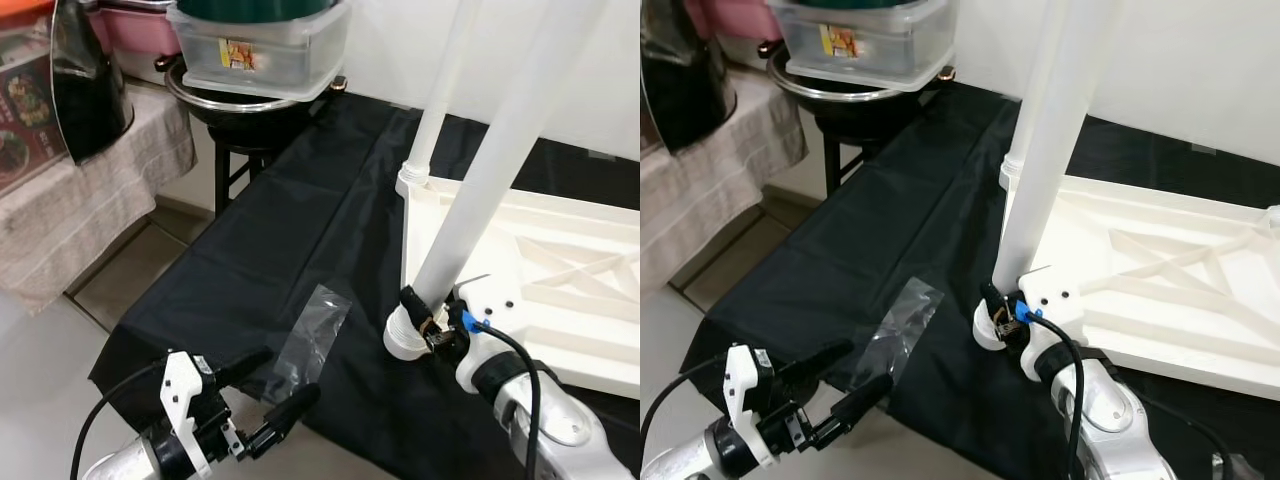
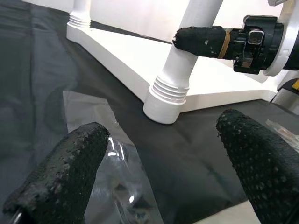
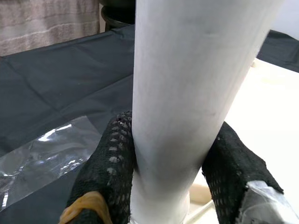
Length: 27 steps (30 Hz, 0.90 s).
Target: Building children table
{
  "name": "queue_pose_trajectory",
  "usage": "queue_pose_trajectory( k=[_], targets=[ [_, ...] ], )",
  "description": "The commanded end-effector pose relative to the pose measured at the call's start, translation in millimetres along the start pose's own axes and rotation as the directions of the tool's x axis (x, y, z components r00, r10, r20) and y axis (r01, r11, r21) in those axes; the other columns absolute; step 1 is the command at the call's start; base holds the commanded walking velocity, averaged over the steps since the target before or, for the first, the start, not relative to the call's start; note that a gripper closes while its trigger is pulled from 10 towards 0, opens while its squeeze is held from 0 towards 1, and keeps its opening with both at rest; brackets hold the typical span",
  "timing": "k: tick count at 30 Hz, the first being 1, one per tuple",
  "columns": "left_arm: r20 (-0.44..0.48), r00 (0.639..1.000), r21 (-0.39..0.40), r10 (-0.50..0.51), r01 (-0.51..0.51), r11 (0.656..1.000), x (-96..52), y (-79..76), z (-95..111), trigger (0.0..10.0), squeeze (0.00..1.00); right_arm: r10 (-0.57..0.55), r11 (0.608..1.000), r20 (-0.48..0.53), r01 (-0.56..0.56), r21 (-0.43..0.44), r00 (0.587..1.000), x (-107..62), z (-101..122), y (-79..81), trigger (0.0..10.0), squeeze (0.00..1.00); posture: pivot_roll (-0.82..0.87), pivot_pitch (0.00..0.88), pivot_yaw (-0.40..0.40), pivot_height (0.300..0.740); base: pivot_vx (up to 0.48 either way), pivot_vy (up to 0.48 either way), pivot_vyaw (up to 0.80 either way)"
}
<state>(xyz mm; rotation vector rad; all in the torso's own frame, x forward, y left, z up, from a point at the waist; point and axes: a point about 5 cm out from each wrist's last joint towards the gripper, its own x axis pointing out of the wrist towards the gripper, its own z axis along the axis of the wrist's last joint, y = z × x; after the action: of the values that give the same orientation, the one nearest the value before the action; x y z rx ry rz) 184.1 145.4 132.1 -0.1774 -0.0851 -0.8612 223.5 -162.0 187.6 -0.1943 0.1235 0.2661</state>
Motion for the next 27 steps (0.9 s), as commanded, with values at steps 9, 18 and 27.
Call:
queue_pose_trajectory(
  k=[9, 18, 27],
  targets=[
    [-0.003, 1.0, -0.028, -0.011, 0.011, 1.0, -2.0, -0.6, -3, 10.0, 0.0, 0.2, 0.98, 0.112, -0.198, -0.028, 0.973, 32.7, 20, -21.4, 10.0, 1.0, 0.0, 0.182, -0.033, 0.74, 0.0, 0.0, 0.0],
    [-0.002, 1.0, -0.034, -0.021, 0.021, 0.999, -1.7, -4.0, -3, 10.0, 0.0, 0.568, 0.816, 0.068, -0.552, -0.173, 0.82, 32.9, 41, -50.2, 10.0, 0.0, 0.02, 0.196, -0.029, 0.74, 0.0, 0.0, 0.0],
    [-0.007, 1.0, -0.032, -0.02, 0.02, 0.999, -2.0, -5.9, -3, 10.0, 0.0, 0.577, 0.807, 0.101, -0.548, -0.219, 0.81, 57.1, 54, -81.8, 0.0, 0.0, 0.04, 0.196, -0.04, 0.74, 0.0, 0.0, 0.0]
  ],
)
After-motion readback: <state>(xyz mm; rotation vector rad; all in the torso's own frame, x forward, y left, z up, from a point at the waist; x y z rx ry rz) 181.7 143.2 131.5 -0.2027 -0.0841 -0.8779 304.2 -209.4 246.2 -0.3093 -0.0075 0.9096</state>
